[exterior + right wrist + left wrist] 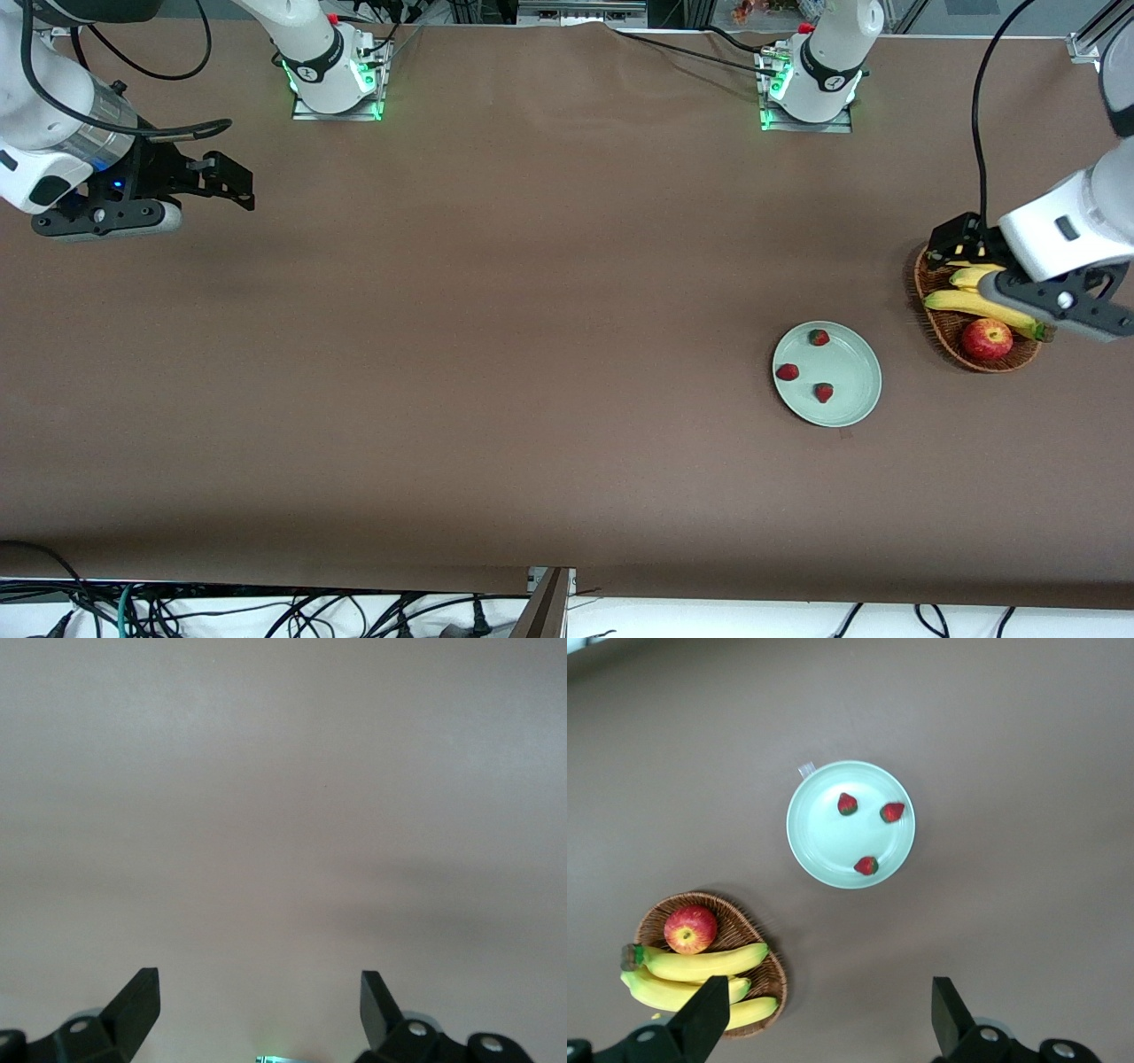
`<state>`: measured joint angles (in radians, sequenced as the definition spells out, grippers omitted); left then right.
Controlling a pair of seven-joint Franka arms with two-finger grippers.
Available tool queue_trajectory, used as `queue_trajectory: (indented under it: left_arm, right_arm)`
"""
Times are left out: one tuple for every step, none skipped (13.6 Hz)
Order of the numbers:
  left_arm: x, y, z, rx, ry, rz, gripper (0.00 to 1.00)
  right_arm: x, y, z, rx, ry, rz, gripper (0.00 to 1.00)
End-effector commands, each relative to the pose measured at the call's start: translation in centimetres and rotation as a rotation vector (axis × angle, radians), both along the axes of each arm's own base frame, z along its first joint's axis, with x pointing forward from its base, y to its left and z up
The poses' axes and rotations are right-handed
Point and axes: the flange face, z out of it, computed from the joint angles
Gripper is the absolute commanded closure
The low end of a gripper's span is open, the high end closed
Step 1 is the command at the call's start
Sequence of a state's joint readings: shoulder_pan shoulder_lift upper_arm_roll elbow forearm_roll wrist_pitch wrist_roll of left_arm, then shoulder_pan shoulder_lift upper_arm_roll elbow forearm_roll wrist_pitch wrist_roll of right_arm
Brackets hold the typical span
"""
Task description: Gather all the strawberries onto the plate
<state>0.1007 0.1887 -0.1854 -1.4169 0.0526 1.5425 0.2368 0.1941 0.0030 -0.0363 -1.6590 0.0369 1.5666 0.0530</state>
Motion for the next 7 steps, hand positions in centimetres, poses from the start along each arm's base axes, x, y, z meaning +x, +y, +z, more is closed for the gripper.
queue_trajectory:
  left_arm:
    - [-4.28,0.91,-1.54,-0.019,-0.039,0.100,0.00]
    - [-4.60,1.09,-1.68,-0.017,-0.035,0.115,0.00]
    - [-4.70,1.26,-2.03,-0.016,-0.028,0.119,0.00]
    - [-4.72,1.18,-2.11,-0.016,-0.026,0.113,0.00]
    - [-4.59,0.84,-2.15,-0.016,-0.026,0.116,0.00]
    - [-4.53,0.83,-1.98,-0.017,-0.032,0.114,0.00]
    - [-4.53,0.83,-1.98,-0.017,-0.032,0.114,0.00]
  right_arm:
    - [-0.21,-0.34,0.77,-0.002,-0.010,0.009,0.00]
    - [-0.19,-0.34,0.78,-0.001,-0.012,0.009,0.00]
    - [-0.18,-0.35,0.85,-0.003,-0.014,0.009,0.00]
    - [-0.18,-0.35,0.98,-0.002,-0.015,0.011,0.00]
    - [-0.19,-0.35,1.18,-0.002,-0.017,0.011,0.00]
    - [-0.19,-0.35,1.18,-0.002,-0.017,0.011,0.00]
    - [-0.17,-0.35,1.32,-0.002,-0.020,0.011,0.00]
